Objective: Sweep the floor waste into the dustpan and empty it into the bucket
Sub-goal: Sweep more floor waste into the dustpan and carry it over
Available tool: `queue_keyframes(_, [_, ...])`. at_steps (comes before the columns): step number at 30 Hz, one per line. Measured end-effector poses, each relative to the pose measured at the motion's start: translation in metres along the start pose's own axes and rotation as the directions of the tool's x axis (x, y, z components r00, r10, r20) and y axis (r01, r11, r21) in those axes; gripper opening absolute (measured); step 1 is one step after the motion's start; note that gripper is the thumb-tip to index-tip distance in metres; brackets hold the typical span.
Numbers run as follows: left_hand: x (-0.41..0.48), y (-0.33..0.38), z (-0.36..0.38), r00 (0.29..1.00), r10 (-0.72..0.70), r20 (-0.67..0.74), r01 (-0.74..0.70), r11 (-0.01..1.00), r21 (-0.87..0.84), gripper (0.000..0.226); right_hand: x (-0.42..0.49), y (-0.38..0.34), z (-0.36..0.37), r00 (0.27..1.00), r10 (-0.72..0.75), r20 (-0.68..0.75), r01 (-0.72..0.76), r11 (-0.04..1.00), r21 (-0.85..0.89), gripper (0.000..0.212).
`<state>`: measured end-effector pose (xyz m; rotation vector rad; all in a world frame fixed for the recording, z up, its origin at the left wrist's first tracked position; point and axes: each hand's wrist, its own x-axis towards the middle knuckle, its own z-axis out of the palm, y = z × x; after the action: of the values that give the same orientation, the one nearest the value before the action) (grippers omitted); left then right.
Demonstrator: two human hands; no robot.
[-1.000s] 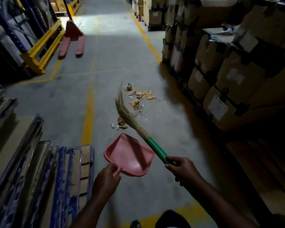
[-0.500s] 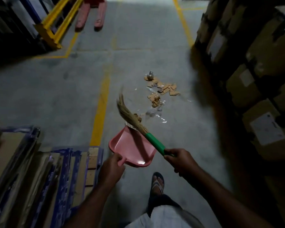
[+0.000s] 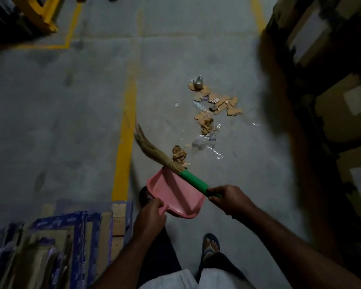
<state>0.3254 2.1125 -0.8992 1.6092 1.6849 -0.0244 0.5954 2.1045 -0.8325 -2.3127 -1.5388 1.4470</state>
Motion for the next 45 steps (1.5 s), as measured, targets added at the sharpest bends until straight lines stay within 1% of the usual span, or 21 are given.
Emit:
queue_keyframes(3, [0.067, -0.025, 0.012, 0.997, 0.01, 0.077, -0.009, 1.0, -0.009, 0.014, 0.064, -0.006, 0.019, 1.0, 0.02, 0.023, -0.017, 0.992, -0.125, 0.034])
queue_keyframes(6, [0.133, -0.056, 0.045, 0.994, -0.027, 0.102, 0.031, 0.999, -0.036, 0.014, 0.143, 0.003, 0.05, 0.997, 0.039, 0.06, -0.027, 0.982, -0.185, 0.035])
queue_keyframes(9, [0.181, -0.08, 0.094, 0.993, -0.076, 0.092, 0.086, 0.991, -0.104, 0.018, 0.224, 0.024, 0.086, 0.994, -0.034, 0.1, 0.056, 0.972, -0.229, 0.035])
queue_keyframes(10, [0.193, -0.09, 0.115, 0.987, -0.125, 0.102, 0.135, 0.986, -0.096, 0.021, 0.251, 0.034, 0.1, 0.992, -0.058, 0.114, 0.084, 0.967, -0.239, 0.035])
queue_keyframes(12, [0.208, -0.111, 0.154, 0.985, -0.155, 0.078, 0.163, 0.982, -0.098, 0.022, 0.298, 0.055, 0.123, 0.986, -0.105, 0.133, 0.135, 0.96, -0.246, 0.036])
queue_keyframes(13, [0.213, -0.128, 0.18, 0.98, -0.178, 0.085, 0.187, 0.976, -0.116, 0.023, 0.318, 0.072, 0.138, 0.983, -0.114, 0.144, 0.146, 0.961, -0.237, 0.037])
queue_keyframes(15, [0.223, -0.154, 0.215, 0.959, -0.268, 0.097, 0.279, 0.952, -0.126, 0.021, 0.347, 0.105, 0.162, 0.981, -0.117, 0.157, 0.15, 0.963, -0.222, 0.037])
queue_keyframes(16, [0.229, -0.163, 0.23, 0.949, -0.313, 0.048, 0.316, 0.942, -0.111, 0.016, 0.357, 0.125, 0.176, 0.982, -0.104, 0.161, 0.138, 0.966, -0.219, 0.037])
queue_keyframes(17, [0.235, -0.168, 0.242, 0.937, -0.347, -0.028, 0.343, 0.933, -0.106, 0.012, 0.363, 0.143, 0.187, 0.984, -0.093, 0.151, 0.125, 0.968, -0.219, 0.036])
queue_keyframes(19, [0.245, -0.168, 0.255, 0.91, -0.401, -0.106, 0.393, 0.915, -0.09, 0.013, 0.365, 0.179, 0.204, 0.993, -0.063, 0.095, 0.08, 0.979, -0.188, 0.035])
queue_keyframes(23, [0.261, -0.16, 0.266, 0.856, -0.494, -0.151, 0.471, 0.867, -0.163, 0.022, 0.357, 0.234, 0.216, 0.998, -0.001, -0.056, -0.005, 0.995, -0.1, 0.035])
queue_keyframes(26, [0.27, -0.157, 0.265, 0.869, -0.453, -0.198, 0.427, 0.89, -0.16, 0.025, 0.346, 0.261, 0.213, 0.99, 0.027, -0.14, -0.039, 0.996, -0.085, 0.038])
queue_keyframes(29, [0.281, -0.151, 0.262, 0.89, -0.403, -0.216, 0.38, 0.914, -0.14, 0.03, 0.339, 0.278, 0.203, 0.975, 0.022, -0.22, -0.045, 0.994, -0.1, 0.041])
queue_keyframes(33, [0.289, -0.136, 0.262, 0.911, -0.342, -0.229, 0.323, 0.939, -0.119, 0.029, 0.336, 0.294, 0.192, 0.953, 0.054, -0.297, -0.085, 0.992, -0.093, 0.045])
queue_keyframes(35, [0.292, -0.132, 0.265, 0.922, -0.322, -0.215, 0.305, 0.946, -0.109, 0.029, 0.331, 0.294, 0.185, 0.943, 0.032, -0.331, -0.061, 0.995, -0.078, 0.046])
queue_keyframes(38, [0.297, -0.127, 0.266, 0.943, -0.263, -0.206, 0.252, 0.965, -0.076, 0.03, 0.324, 0.293, 0.171, 0.92, -0.051, -0.39, 0.022, 0.997, -0.078, 0.043])
queue_keyframes(41, [0.304, -0.133, 0.269, 0.958, -0.23, -0.174, 0.219, 0.972, -0.079, 0.032, 0.321, 0.298, 0.153, 0.871, -0.115, -0.477, 0.064, 0.991, -0.122, 0.034])
queue_keyframes(43, [0.308, -0.143, 0.271, 0.963, -0.222, -0.151, 0.215, 0.974, -0.065, 0.035, 0.324, 0.304, 0.135, 0.842, -0.128, -0.524, 0.057, 0.987, -0.15, 0.036])
queue_keyframes(45, [0.311, -0.151, 0.274, 0.968, -0.215, -0.13, 0.208, 0.976, -0.063, 0.036, 0.333, 0.315, 0.112, 0.827, -0.113, -0.551, 0.005, 0.981, -0.194, 0.04])
